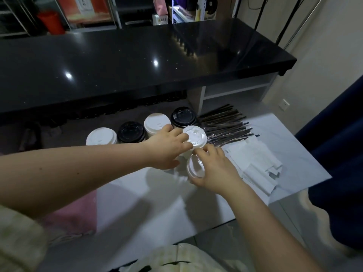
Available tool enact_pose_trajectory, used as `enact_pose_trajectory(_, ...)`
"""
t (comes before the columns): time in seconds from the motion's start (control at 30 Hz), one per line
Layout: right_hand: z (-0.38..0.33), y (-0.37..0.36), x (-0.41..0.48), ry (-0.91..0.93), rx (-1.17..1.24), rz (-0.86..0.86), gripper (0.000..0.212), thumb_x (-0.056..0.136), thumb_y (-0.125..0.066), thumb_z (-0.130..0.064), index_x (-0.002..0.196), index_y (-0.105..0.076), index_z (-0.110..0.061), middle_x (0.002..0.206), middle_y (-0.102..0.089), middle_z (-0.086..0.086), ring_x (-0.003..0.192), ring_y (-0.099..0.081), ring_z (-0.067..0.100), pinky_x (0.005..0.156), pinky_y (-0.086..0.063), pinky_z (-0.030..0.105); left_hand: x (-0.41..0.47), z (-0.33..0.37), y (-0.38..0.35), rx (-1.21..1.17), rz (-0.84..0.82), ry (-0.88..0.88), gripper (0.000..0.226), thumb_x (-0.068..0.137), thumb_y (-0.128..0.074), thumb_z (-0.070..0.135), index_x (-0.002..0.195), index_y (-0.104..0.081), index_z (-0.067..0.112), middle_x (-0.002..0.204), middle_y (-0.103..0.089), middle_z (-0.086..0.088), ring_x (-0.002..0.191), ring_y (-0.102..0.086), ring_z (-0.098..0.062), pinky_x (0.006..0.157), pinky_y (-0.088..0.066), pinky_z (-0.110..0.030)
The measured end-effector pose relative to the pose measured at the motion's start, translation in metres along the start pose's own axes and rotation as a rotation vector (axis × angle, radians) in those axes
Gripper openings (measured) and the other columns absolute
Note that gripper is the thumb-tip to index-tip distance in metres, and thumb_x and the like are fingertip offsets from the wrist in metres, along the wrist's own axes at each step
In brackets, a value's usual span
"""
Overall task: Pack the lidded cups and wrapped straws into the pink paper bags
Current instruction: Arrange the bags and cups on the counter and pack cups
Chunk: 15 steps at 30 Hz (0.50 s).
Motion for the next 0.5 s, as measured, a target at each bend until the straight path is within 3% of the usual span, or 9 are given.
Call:
enact_pose_trajectory(0.27, -0.033, 0.056, -0.004, 0.185, 0.101, 0.03, 0.076, 0.066, -0.078, -0.049, 0.132, -0.043, -0.036, 0.126, -0.037, -0.009, 0.114, -0.034, 0.015, 0.091, -0.037, 0.027, -0.027, -0.039, 0.034, 0.007, 0.072, 0.105, 0.068, 0.08, -0.06, 0.052, 0.14, -0.035, 0.034, 0.138, -0.042, 0.005, 0.13, -0.035, -0.022, 0.103, -0.03, -0.041)
enact_pose_trajectory(0.5, -0.111, 0.109, 0.028, 0.363, 0.02, 0.016, 0.074, 0.073, -0.073, -0.048, 0.136, -0.037, -0.038, 0.129, -0.034, -0.009, 0.118, -0.031, 0.016, 0.098, -0.035, 0.032, -0.097, -0.116, 0.086, -0.064, 0.173, 0.373, 0.064, 0.079, -0.062, 0.052, 0.137, -0.043, 0.034, 0.137, -0.046, 0.005, 0.13, -0.036, -0.021, 0.1, -0.034, -0.042)
Point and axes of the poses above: each hand's wrist, its own x-axis towards the middle knuckle, its own y-axis out of the back of the hand, z = x × y, the point moved 9 cm from there along x, towards the middle knuckle
